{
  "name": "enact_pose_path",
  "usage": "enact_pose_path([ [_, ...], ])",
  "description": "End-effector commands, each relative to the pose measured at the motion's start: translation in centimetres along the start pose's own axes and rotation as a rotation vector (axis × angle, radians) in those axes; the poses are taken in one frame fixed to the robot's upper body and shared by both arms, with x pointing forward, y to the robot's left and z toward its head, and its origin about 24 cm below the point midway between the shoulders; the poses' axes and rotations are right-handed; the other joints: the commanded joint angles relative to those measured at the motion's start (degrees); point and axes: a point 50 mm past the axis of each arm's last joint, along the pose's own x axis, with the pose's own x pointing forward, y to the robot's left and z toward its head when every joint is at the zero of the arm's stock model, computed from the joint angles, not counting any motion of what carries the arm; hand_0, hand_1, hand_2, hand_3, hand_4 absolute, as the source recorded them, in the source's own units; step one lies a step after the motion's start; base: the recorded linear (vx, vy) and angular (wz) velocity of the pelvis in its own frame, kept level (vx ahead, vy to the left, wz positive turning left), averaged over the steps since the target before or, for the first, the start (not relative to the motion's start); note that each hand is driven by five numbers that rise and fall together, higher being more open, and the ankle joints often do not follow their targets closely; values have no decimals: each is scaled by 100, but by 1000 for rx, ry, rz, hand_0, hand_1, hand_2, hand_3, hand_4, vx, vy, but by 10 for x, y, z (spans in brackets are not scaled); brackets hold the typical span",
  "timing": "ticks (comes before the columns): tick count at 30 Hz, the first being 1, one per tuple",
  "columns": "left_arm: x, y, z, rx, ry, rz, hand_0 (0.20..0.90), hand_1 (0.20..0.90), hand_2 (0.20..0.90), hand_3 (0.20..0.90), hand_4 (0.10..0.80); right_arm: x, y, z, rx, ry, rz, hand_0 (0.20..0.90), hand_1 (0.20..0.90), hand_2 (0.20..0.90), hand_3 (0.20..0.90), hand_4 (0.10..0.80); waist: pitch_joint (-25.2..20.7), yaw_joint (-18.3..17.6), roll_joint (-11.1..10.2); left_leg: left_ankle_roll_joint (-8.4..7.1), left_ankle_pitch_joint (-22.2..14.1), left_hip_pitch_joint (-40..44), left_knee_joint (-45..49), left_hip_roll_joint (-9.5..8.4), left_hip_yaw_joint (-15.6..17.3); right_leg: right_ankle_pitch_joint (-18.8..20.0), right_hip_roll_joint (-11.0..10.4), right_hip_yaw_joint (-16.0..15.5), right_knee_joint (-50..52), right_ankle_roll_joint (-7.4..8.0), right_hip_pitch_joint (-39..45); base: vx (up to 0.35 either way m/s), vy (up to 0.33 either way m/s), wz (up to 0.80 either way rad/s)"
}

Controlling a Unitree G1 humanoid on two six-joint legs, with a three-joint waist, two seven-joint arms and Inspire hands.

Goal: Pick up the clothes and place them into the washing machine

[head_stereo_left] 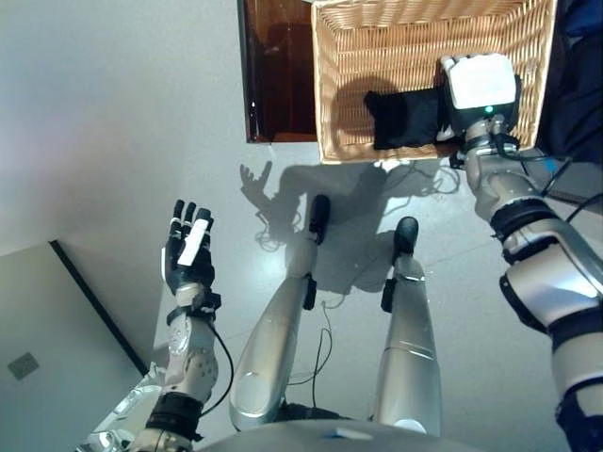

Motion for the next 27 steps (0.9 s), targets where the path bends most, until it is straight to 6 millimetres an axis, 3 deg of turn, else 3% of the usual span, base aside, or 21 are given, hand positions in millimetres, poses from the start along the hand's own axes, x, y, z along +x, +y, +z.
enact_pose_path([
  [1,6,-4,39,15,-179,-64,900,900,900,900,800,11,-22,-19,-62,28,-46,900,900,900,900,800,83,207,461,-473,92,-201,-201,-202,178,107,99,-151,-463,-216,42,0,0,0],
  [3,5,-5,40,14,-183,-70,900,900,900,900,800,12,-24,-24,-66,45,-48,900,900,900,900,800,83,217,477,-477,111,-243,-211,-214,163,102,100,-151,-442,-218,3,0,0,0],
  [4,5,-5,40,12,-182,-72,900,900,900,900,800,12,-25,-26,-72,53,-49,840,840,840,840,757,83,224,491,-479,118,-250,-222,-218,163,98,96,-150,-425,-217,-12,0,0,0],
  [6,5,-6,40,13,-183,-78,900,900,900,900,800,13,-27,-32,-89,69,-51,650,650,650,650,622,83,243,519,-487,144,-270,-255,-221,147,89,96,-153,-407,-217,-52,0,0,0],
  [7,6,-6,41,13,-187,-79,900,900,900,900,800,13,-28,-34,-100,71,-50,496,496,496,496,512,83,242,527,-487,151,-276,-268,-221,144,84,89,-151,-402,-218,-60,0,0,0],
  [8,6,-6,41,13,-187,-79,900,900,900,900,800,13,-28,-34,-100,71,-51,469,469,469,469,492,83,241,527,-487,152,-276,-269,-222,143,83,88,-152,-401,-218,-61,0,0,0],
  [9,6,-7,41,13,-188,-80,900,900,900,900,800,13,-28,-36,-112,77,-51,244,244,244,244,331,83,250,533,-489,159,-282,-278,-226,134,79,92,-150,-389,-218,-71,-3,1,3],
  [10,6,-7,41,13,-190,-81,900,900,900,900,800,14,-29,-38,-125,79,-51,200,200,200,200,300,83,257,540,-490,168,-285,-296,-233,129,79,94,-147,-389,-218,-76,0,0,0],
  [27,5,-7,40,15,-188,-83,900,900,900,900,800,15,-42,-54,-214,108,-115,200,200,200,200,300,83,239,562,-476,164,-175,-281,-245,168,70,113,-100,-328,-211,-9,-1,3,1],
])
